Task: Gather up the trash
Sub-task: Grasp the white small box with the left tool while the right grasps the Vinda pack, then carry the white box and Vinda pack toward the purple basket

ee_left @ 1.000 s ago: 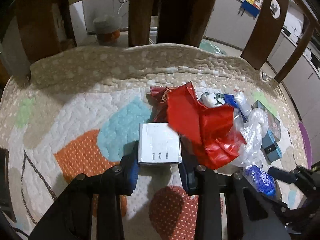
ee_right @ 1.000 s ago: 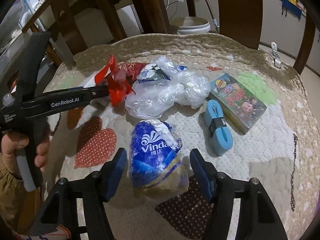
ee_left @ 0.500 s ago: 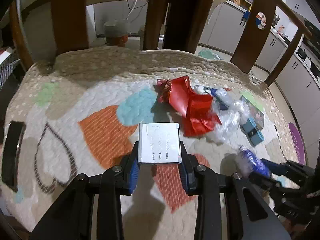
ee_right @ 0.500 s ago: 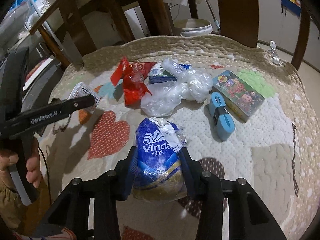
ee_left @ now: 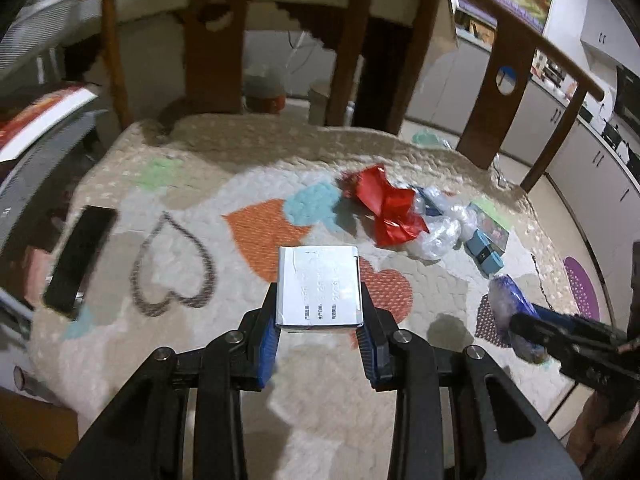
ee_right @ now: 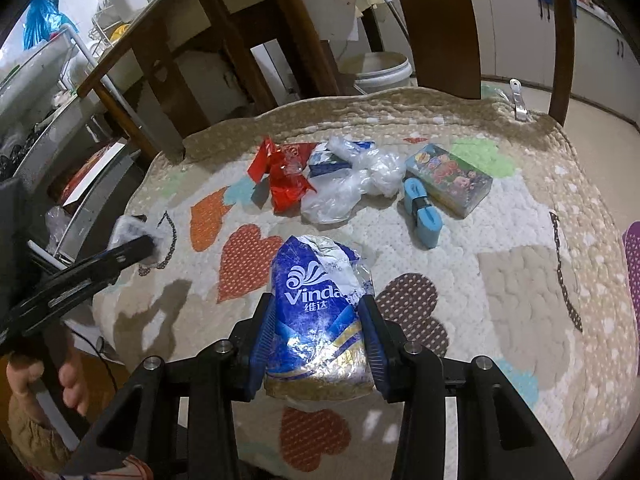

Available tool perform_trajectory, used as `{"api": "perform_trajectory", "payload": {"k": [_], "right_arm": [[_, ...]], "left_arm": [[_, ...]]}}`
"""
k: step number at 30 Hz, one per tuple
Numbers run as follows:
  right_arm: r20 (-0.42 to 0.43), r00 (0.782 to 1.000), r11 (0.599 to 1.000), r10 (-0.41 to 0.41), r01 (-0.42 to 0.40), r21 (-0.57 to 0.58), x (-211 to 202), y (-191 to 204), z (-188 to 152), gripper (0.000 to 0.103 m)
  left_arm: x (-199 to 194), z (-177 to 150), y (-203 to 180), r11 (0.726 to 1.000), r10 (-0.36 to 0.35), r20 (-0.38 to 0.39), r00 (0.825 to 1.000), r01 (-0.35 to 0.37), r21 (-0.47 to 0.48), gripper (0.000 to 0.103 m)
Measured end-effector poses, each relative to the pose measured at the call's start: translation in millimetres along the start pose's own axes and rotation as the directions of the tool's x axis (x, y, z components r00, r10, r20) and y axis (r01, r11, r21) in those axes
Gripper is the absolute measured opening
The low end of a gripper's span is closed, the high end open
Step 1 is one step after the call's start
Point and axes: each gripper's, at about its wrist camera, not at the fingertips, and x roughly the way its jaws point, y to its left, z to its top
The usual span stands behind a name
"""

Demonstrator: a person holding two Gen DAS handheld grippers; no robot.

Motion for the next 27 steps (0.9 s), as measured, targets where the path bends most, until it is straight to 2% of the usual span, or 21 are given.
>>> {"api": "perform_trajectory", "payload": {"k": [3, 9, 17, 21, 27], "right_arm": [[-0.007, 1.0, 1.0, -0.001, 0.001, -0.004, 1, 15, 3, 0.046], [-0.024, 0.999, 0.996, -0.021, 0.019, -0.085, 8, 73, 17, 0.046], [-0.009, 0.999, 0.986, -0.032, 0.03, -0.163, 21, 139, 36, 0.046], [-0.016, 0.998, 0.982, -0.058, 0.055, -0.183, 24, 150, 31, 0.046], [-0.013, 0.995, 0.983, -0.104, 0.101, -0.153, 20, 133, 29, 0.046]], "left_arm": [[-23, -5, 21, 0.999, 0.0, 0.031, 1.0, 0.001, -0.045, 0.033], [-58, -12, 69, 0.992, 0.007, 0.082, 0.997, 0.004, -0.124, 0.033], [-65, -12, 98, 0.99, -0.015, 0.129, 0.991, 0.032, -0.135, 0.033], [-50, -15, 102, 0.987, -0.048, 0.105, 0.993, 0.064, -0.15, 0.033], [-35, -14, 91, 0.985, -0.07, 0.078, 0.995, 0.081, -0.149, 0.033]]}}
